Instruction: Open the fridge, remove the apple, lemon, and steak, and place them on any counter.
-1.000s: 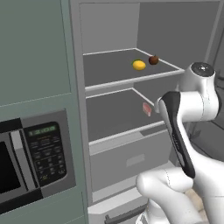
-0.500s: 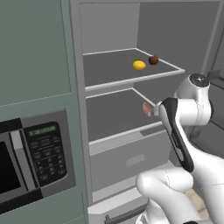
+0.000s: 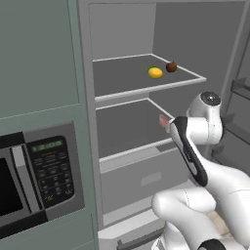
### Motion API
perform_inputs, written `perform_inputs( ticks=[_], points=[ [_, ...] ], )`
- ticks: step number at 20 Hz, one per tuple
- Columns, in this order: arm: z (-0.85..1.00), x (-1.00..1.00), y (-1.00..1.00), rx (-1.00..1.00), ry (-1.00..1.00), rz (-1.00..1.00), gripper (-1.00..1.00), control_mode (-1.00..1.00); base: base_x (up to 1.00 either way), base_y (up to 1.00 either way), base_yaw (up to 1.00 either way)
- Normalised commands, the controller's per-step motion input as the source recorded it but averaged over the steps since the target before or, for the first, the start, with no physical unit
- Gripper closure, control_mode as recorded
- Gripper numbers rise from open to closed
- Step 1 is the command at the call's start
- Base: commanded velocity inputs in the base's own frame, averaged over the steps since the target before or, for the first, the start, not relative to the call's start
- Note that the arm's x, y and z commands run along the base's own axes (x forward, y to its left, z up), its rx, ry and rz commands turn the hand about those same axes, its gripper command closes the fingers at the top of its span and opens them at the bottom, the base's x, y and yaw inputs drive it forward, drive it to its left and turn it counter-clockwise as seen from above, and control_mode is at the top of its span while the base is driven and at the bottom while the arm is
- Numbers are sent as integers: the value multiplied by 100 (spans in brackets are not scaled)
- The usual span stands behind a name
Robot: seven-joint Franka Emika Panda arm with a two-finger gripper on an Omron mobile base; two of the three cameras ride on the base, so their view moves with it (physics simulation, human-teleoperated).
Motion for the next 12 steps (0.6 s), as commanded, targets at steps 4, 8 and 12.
perform_inputs(
  ticks=[4, 8, 12],
  points=[
    [-14, 51, -1, 0, 2, 0, -100, -100, 0, 0, 0],
    [-8, 59, -8, 0, 5, 0, -100, -100, 0, 0, 0],
    [-5, 52, -13, 0, 10, 0, -100, -100, 0, 0, 0]
  ],
)
